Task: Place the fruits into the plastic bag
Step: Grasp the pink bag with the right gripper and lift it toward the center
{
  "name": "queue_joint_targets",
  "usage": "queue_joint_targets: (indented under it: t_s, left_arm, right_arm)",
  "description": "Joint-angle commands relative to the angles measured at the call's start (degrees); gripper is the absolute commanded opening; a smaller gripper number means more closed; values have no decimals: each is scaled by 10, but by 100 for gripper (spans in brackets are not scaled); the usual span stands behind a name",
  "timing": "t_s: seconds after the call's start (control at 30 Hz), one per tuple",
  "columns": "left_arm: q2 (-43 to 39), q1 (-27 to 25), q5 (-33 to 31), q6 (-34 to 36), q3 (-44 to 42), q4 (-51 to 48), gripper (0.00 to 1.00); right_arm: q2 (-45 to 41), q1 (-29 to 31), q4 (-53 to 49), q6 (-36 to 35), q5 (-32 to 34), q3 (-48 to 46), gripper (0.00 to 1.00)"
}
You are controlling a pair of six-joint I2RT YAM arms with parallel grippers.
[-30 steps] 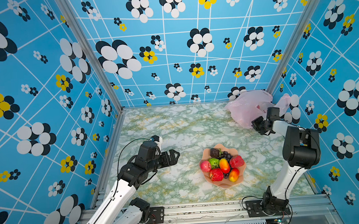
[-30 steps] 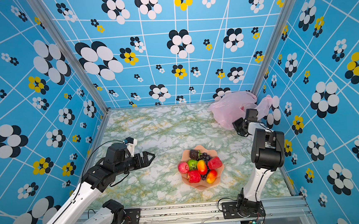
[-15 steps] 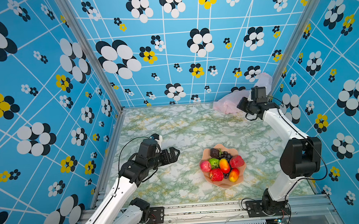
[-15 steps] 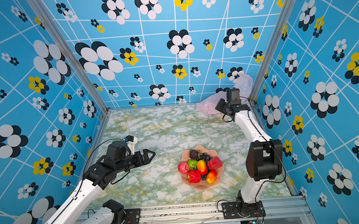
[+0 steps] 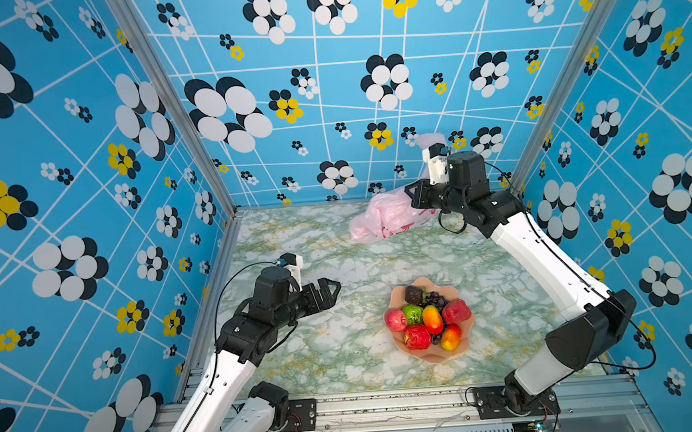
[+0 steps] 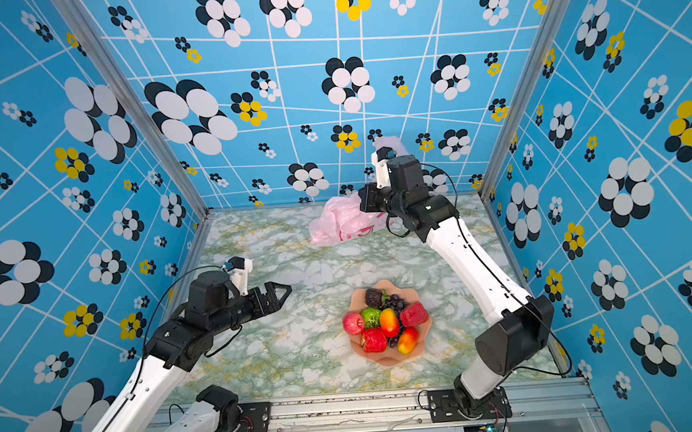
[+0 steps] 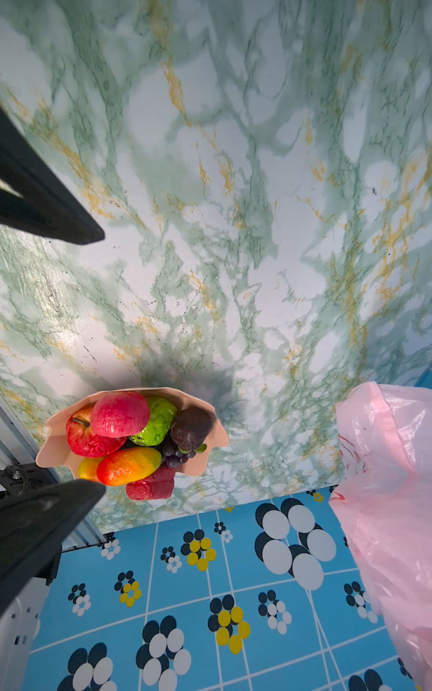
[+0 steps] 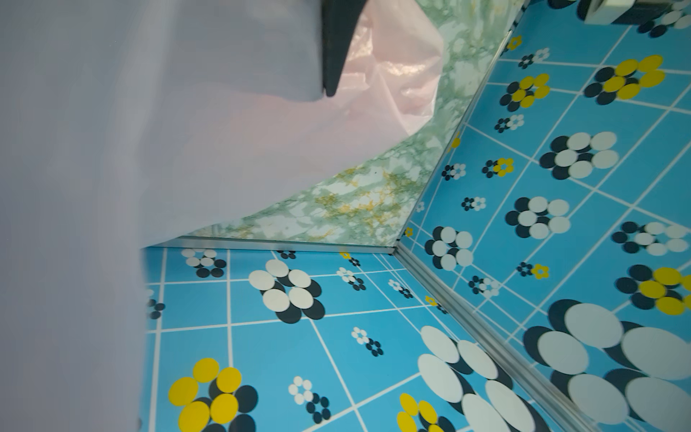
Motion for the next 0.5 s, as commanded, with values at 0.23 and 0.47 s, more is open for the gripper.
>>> queue_joint_targets:
  t_s: [0.23,0.47]
  left_arm:
    - [-60,73,35,23,19,-52,99]
    - [-68,75,62,13,14,-28,99]
  right_arm:
    - [-82,5,34,143,-114,57,0]
    - [-133,5,65,241,-116,51,0]
